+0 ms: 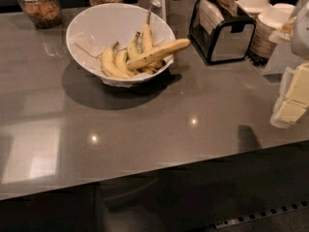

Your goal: Pick banana from white bowl

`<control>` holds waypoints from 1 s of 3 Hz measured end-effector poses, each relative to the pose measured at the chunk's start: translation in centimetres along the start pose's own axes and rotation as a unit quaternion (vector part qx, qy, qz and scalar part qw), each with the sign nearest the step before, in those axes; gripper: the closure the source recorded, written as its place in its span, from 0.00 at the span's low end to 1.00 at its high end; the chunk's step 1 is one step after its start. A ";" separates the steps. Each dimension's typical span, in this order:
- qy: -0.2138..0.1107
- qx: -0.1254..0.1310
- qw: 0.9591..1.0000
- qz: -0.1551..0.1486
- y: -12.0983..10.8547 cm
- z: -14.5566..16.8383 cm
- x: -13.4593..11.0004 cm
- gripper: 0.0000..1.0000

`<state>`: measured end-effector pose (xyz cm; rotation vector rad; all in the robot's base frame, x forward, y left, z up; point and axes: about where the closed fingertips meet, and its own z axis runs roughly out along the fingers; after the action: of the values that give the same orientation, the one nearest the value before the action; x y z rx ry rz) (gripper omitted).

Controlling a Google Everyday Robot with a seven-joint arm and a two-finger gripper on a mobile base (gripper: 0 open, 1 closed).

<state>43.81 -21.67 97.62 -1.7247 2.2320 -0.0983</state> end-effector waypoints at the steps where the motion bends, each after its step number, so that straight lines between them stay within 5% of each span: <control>1: 0.000 0.000 1.000 0.000 0.0 0.0 0.0 0.00; 3: -0.071 0.043 0.996 -0.041 -2.3 0.3 -3.2 0.00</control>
Offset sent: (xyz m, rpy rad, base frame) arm 0.0189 0.0157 0.0046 0.0744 -0.1102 0.0663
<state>46.77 -19.19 98.51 -1.7217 2.0265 -0.0859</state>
